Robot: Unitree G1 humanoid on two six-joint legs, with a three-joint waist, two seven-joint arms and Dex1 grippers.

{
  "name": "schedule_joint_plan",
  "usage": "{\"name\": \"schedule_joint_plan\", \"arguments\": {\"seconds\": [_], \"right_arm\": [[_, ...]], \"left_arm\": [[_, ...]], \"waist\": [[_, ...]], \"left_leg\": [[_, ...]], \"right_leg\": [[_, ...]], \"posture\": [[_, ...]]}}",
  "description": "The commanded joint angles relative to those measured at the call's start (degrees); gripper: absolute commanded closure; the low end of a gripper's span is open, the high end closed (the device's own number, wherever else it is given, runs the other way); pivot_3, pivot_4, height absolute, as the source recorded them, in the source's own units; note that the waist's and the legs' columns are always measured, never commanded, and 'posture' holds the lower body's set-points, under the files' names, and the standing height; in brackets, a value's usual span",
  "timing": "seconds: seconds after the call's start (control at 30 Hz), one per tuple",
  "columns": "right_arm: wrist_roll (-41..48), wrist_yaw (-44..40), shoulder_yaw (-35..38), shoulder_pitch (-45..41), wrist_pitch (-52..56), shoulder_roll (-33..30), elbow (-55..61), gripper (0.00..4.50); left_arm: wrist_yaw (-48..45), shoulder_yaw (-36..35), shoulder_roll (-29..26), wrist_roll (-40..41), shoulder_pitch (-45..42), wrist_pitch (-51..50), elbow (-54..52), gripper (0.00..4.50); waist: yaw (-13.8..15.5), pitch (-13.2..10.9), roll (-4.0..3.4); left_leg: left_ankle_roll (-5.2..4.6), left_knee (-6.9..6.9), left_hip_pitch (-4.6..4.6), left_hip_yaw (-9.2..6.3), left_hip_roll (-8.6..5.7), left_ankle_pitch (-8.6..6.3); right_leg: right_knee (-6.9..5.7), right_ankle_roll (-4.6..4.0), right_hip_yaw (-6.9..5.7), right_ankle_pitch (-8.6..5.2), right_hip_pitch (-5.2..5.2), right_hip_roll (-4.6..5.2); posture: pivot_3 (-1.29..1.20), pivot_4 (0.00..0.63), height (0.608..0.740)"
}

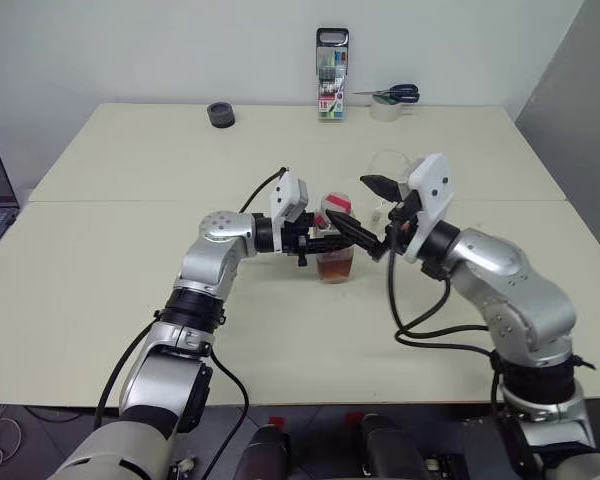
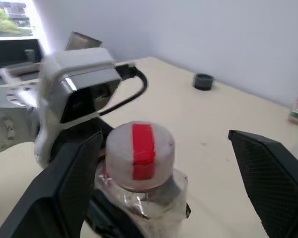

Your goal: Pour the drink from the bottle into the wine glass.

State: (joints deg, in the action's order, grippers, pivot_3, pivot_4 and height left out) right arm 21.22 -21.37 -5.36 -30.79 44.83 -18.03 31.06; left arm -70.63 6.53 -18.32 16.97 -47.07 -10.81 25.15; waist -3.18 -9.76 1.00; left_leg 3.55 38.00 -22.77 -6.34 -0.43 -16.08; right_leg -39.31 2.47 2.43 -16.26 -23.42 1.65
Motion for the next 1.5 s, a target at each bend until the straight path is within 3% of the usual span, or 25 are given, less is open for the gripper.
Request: {"name": "schedule_joint_plan", "arguments": {"seconds": [0.03, 0.73, 0.83, 1.0, 1.17, 1.23, 1.4, 1.5], "right_arm": [[-2.8, 5.0, -2.7, 0.1, 1.2, 2.1, 4.5, 0.19], [-6.5, 8.6, -4.4, -3.1, 0.8, 7.3, -1.4, 0.19], [-6.8, 8.9, -4.0, -3.0, 0.6, 7.8, -1.7, 0.77], [-7.1, 8.5, -4.0, -2.9, 0.3, 8.2, -1.5, 2.51], [-6.4, 6.8, -4.7, -2.3, -0.4, 7.9, -1.1, 2.61], [-4.4, 1.2, -5.7, -2.8, -2.2, 5.8, -2.0, 2.61], [-0.5, -29.1, -8.1, -10.2, -16.1, -6.3, -16.2, 2.61], [1.0, -36.8, -7.4, -16.2, -16.7, -8.2, -25.8, 2.61]], "left_arm": [[-0.5, -0.9, 0.2, 0.6, -2.3, 1.4, 0.5, 2.74], [-0.8, -0.3, 0.2, -0.4, -2.6, 3.7, 1.9, 2.74], [-0.9, -0.2, 0.2, -0.5, -2.5, 3.9, 1.8, 2.74], [-1.1, 0.1, 0.2, -0.6, -2.2, 4.2, 1.5, 2.74], [-1.8, 0.7, -0.1, -0.9, -1.2, 4.6, 0.4, 2.74], [-2.4, 1.0, -0.3, -1.1, -1.0, 4.9, 0.1, 2.74], [-5.3, 1.5, -1.1, -1.1, -1.1, 6.3, 0.1, 2.76], [-5.6, 1.1, -1.1, -0.9, -1.4, 6.7, 0.1, 2.76]], "waist": [[0.0, 0.0, 0.0], [-0.1, 0.0, 0.0], [-0.1, 0.0, 0.0], [-0.1, 0.0, 0.0], [-0.1, 0.0, 0.0], [-0.1, 0.0, 0.0], [-0.1, 0.0, -0.04], [-0.3, 0.0, -0.05]], "left_leg": [[0.0, -0.01, 0.01, 0.0, 0.0, 0.0], [-0.11, -0.01, 0.0, -0.02, -0.01, -0.06], [-0.11, -0.02, 0.01, -0.01, -0.01, -0.06], [-0.12, -0.01, 0.01, -0.02, -0.01, -0.07], [-0.11, -0.01, 0.01, -0.02, -0.01, -0.06], [-0.12, -0.01, 0.01, -0.02, -0.01, -0.07], [-0.16, 0.0, 0.05, 0.02, -0.04, -0.08], [-0.16, -0.06, 0.16, 0.02, 0.02, -0.09]], "right_leg": [[-0.01, 0.0, -0.01, 0.0, 0.0, 0.0], [0.0, 0.0, -0.02, 0.0, 0.0, 0.0], [-0.01, 0.0, -0.02, 0.0, 0.0, -0.01], [-0.01, 0.0, -0.02, 0.0, 0.0, -0.01], [-0.02, 0.0, -0.02, 0.0, 0.0, 0.0], [-0.02, 0.0, -0.02, 0.0, 0.0, 0.0], [0.16, 0.0, -0.04, 0.0, 0.12, -0.02], [0.19, 0.0, -0.04, 0.0, 0.19, -0.08]], "posture": [[0.0, 0.15, 0.74], [0.0, 0.15, 0.74], [0.0, 0.15, 0.74], [0.0, 0.15, 0.74], [0.0, 0.15, 0.74], [0.0, 0.15, 0.74], [0.0, 0.15, 0.74], [0.0, 0.15, 0.74]]}}
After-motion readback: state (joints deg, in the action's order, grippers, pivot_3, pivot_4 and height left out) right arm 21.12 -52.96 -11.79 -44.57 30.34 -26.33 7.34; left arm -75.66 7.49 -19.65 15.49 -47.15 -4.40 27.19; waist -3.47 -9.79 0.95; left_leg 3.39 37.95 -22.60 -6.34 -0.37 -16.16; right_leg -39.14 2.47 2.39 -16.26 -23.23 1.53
